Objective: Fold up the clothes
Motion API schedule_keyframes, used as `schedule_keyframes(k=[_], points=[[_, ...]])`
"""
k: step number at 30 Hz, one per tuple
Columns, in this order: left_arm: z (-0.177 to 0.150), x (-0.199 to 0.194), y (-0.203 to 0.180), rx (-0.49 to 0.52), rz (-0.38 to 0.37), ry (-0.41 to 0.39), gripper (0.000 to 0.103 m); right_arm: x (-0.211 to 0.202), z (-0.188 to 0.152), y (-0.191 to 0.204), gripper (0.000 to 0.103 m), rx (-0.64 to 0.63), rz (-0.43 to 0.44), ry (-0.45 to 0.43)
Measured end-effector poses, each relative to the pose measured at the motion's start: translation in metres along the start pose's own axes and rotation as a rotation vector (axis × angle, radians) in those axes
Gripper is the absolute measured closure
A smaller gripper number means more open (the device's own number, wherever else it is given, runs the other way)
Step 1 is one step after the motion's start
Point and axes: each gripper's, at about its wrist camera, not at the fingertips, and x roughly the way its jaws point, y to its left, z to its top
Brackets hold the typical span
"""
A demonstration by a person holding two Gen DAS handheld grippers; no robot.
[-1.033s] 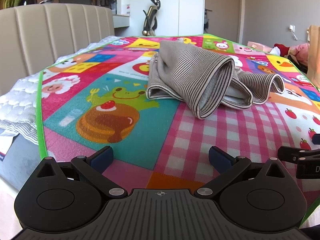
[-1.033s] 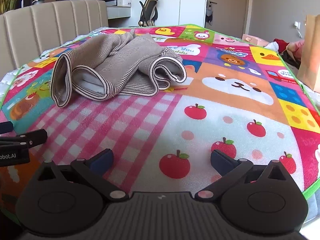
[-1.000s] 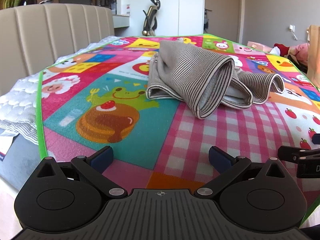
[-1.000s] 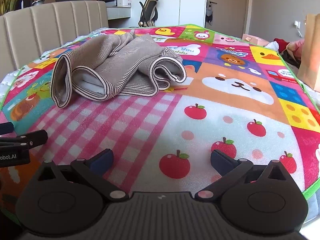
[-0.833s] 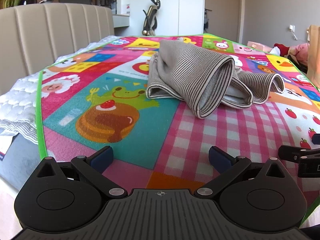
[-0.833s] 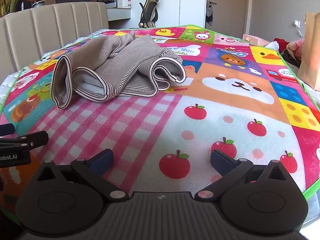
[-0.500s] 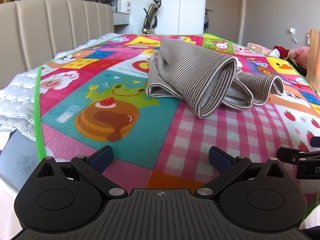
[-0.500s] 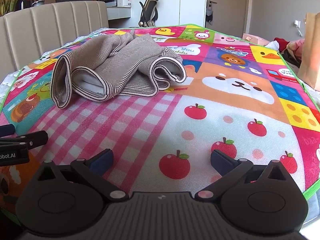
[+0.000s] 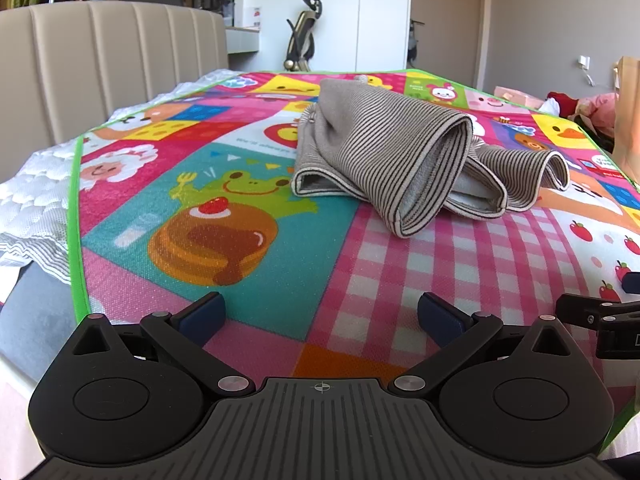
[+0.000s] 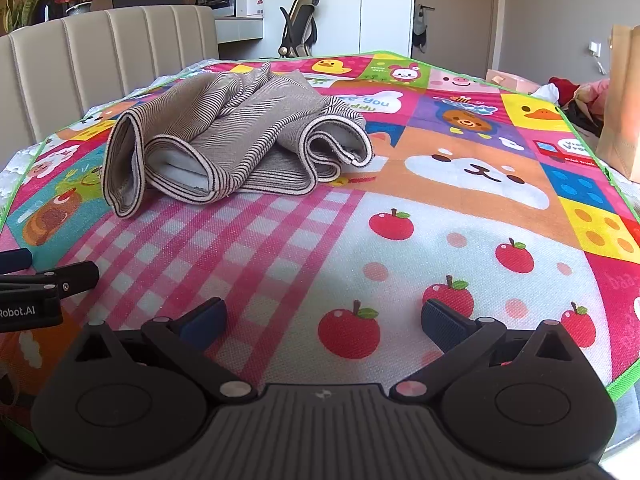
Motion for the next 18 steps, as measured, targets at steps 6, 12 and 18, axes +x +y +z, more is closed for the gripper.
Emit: schedule_keyframes(k=[6,12,18], points=[[-0.0009,0.0003,-0.0013,0.004,0.005,0.0,0.0,0.0002,-0.0003,-0.001,0.0,-0.007,0.006,-0.008],[-0.0021,0.0001,-0.0016,0.009,0.006,-0.004,0.0,0.0057,-0.0045,-0.0039,0.0,-0.096,0.049,-0.102],[-0.0027,0.0007,-0.0034,0.01,0.014,-0.011,0.0,0.0053,-0.009,-0.006,0.0,-0.112,0.067,-0.145]])
